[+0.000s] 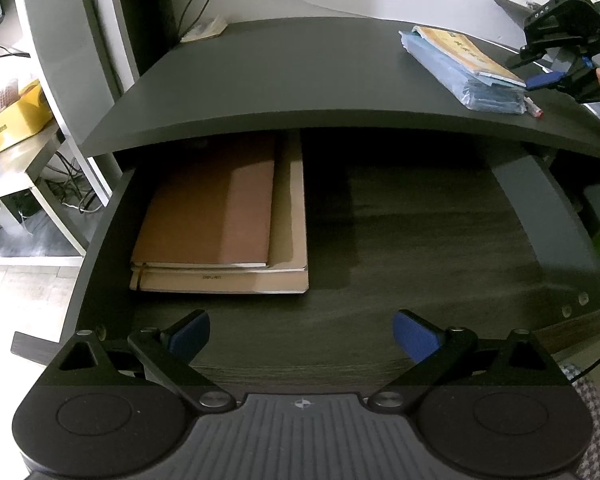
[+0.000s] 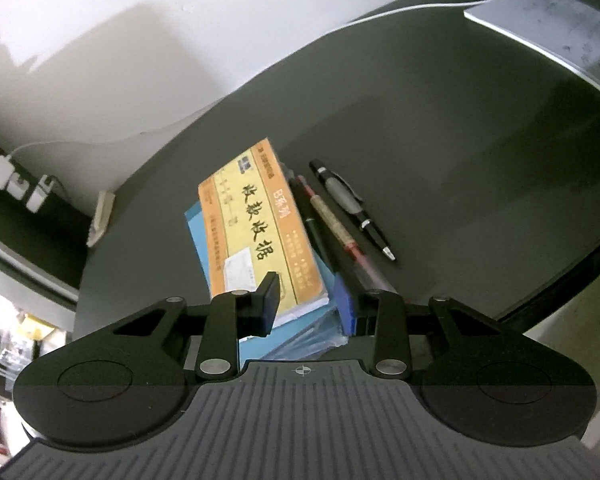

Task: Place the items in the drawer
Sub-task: 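Close the right tool on the orange receipt book's edge, then lift the orange receipt book off the stack with the right tool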

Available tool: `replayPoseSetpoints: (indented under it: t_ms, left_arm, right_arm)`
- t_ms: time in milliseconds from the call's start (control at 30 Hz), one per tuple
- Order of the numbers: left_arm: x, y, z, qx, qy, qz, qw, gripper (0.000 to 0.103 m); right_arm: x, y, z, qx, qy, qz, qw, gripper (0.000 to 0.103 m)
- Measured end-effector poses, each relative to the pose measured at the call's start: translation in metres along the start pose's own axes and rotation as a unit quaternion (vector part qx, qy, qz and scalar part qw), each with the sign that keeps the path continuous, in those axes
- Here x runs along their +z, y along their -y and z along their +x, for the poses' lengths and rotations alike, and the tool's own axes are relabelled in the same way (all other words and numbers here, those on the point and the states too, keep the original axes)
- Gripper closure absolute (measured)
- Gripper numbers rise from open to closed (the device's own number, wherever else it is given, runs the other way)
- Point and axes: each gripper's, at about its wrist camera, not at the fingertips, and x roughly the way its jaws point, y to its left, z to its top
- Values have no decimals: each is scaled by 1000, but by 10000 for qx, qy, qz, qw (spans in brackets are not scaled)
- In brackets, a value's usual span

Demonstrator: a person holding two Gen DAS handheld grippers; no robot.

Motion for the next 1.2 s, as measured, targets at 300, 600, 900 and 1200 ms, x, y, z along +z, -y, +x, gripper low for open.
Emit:
replayPoseSetpoints:
  t_ms: [300, 600, 900, 1200]
  left_arm:
    - [-1, 1, 4, -26, -66, 9, 10000, 4]
    - [-2, 0, 2, -13, -66, -52, 10000, 4]
    - [-2, -1, 2, -8, -61, -60, 10000, 4]
    - [-2, -5, 3, -4, -73, -90, 9999, 4]
  right_arm:
    - [-6, 0, 3, -13, 76, -105, 9999, 65]
    - [-10, 16, -2, 688, 107, 660, 9954, 70]
    - [-12, -23, -10, 242, 374, -402, 9982, 36]
    - [-21, -88, 18, -623, 316, -1992, 9775, 16]
